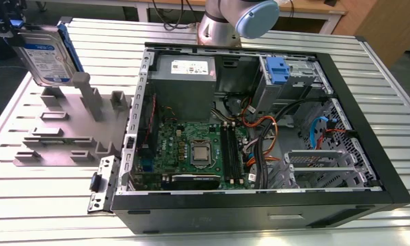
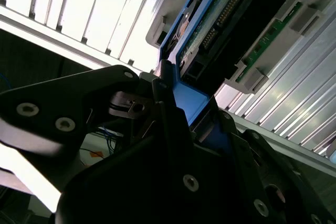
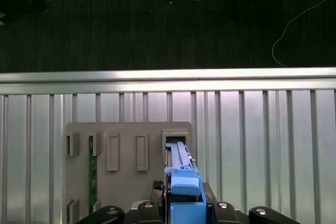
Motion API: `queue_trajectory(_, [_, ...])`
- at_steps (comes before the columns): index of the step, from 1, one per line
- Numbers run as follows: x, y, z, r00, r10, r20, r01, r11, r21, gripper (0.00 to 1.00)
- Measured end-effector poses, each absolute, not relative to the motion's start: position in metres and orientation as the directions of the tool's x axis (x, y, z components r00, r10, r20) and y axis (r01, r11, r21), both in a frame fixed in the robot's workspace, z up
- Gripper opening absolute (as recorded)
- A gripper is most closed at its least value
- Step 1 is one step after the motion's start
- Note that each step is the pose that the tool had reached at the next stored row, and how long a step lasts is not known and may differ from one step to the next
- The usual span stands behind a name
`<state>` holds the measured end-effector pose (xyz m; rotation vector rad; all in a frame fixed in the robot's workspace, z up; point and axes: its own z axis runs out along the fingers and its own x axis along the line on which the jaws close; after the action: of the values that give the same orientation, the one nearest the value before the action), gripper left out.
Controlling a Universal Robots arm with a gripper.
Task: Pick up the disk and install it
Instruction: 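Pick up the disk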
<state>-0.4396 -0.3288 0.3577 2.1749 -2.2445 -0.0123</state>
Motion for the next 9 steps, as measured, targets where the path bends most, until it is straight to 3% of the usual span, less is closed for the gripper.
queue_trajectory(9, [-0.4396, -0.3288, 0.3612, -0.031, -0.999, 0.006, -0.999, 0.031, 0.017, 0.37])
